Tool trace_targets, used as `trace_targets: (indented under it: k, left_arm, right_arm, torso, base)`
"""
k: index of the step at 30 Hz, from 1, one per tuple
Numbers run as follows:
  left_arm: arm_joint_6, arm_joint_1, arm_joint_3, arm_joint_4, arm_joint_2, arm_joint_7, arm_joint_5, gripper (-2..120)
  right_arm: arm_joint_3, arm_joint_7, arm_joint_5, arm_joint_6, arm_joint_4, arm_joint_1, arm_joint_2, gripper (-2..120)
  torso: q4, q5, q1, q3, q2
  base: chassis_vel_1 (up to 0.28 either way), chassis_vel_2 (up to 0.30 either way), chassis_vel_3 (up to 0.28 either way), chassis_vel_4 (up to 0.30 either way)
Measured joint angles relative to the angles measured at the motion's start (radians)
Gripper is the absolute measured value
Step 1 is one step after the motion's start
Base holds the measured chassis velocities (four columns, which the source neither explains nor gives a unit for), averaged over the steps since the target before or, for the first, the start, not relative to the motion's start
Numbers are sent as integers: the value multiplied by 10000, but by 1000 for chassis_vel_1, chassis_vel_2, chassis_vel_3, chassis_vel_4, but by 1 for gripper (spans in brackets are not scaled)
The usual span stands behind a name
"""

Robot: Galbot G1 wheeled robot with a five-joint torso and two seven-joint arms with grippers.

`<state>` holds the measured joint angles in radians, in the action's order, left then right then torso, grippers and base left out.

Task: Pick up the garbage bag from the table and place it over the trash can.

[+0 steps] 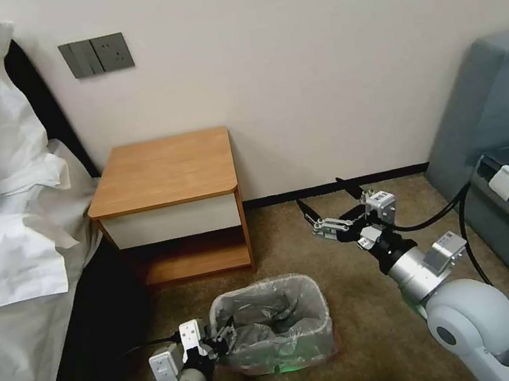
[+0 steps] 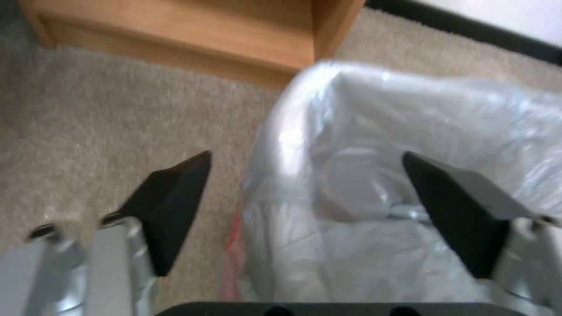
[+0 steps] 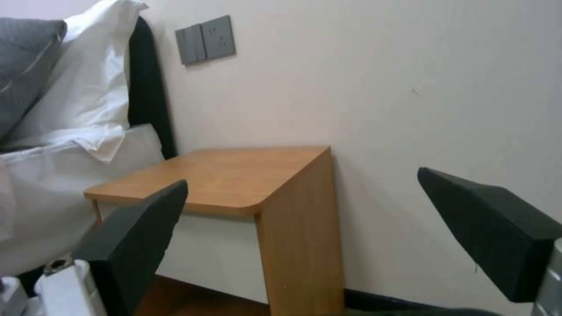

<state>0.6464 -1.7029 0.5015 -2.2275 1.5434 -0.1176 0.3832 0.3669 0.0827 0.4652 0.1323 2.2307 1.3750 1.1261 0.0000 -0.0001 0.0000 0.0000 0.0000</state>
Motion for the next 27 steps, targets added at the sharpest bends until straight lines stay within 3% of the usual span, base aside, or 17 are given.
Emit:
trace_targets:
  k: [4,6,7,8,10,11,12,13,14,15,16,17,18,22,27]
  left_arm:
    - [-299,-143,-4,-399,-11,26,-209,97]
    - [-883,-193,-5,-518,-9,111,-579,99]
    - [-1534,-201,11,-493,-7,181,-818,100]
    - [-1534,-201,11,-493,-7,181,-818,100]
    - [-3756,-172,180,-81,29,283,-1336,100]
    - [-4160,-161,223,17,39,325,-1470,100]
    - [-5231,-95,343,317,46,488,-1866,100]
    - [-5231,-95,343,317,46,488,-1866,100]
    - [-6293,17,431,675,37,690,-2112,100]
    - [-6891,95,461,919,2,832,-2102,100]
    - [-6891,95,461,919,2,832,-2102,100]
    - [-7776,222,538,1391,-99,1205,-1861,100]
    - [-8193,310,561,1699,-155,1415,-1855,99]
    - [-8911,437,584,2379,-257,1638,-1799,99]
    - [-9288,456,576,2831,-243,1735,-1714,100]
  right_arm:
    - [-152,35,-179,-59,-144,5,175,100]
    - [-301,55,-326,-110,-221,4,294,100]
    - [-362,60,-411,-134,-244,6,347,100]
    - [-362,60,-411,-134,-244,6,347,100]
    - [-473,-93,-776,-228,-290,75,498,100]
    - [-495,-190,-898,-250,-307,98,532,100]
    - [-567,-524,-1359,-329,-366,201,650,100]
    - [-567,-524,-1359,-329,-366,201,650,100]
    - [-660,-929,-1981,-488,-506,421,853,100]
    - [-720,-1153,-2392,-639,-640,630,1004,100]
    - [-720,-1153,-2392,-639,-640,630,1004,100]
    - [-821,-1367,-3067,-1136,-1085,1103,1331,100]
    - [-916,-1518,-3341,-1472,-1415,1325,1561,100]
    - [-997,-1787,-3776,-2205,-2238,1540,2221,100]
    - [-968,-1785,-3927,-2415,-2665,1540,2518,100]
  torso:
    - [0,0,0,0,0]
    - [1,1,0,0,0]
    - [1,0,0,1,0]
    - [1,0,0,1,0]
    - [1,0,0,0,0]
    - [2,-1,0,0,0]
    - [3,-1,0,0,0]
    - [3,-1,0,0,0]
    - [3,-1,0,0,0]
    - [0,-3,0,0,0]
    - [0,-3,0,0,0]
    - [-1,0,0,0,0]
    - [-1,-1,0,-1,0]
    - [-1,-1,0,0,0]
    - [1,-1,0,0,0]
  base:
    - [0,0,0,0]
    - [0,0,0,0]
    - [0,0,0,0]
    - [0,0,0,0]
    - [0,0,0,0]
    - [0,0,0,0]
    - [0,0,0,0]
    - [0,0,0,0]
    - [0,0,0,0]
    - [0,0,0,0]
    - [0,0,0,0]
    - [0,0,0,0]
    - [0,0,0,0]
    - [0,0,0,0]
    - [0,0,0,0]
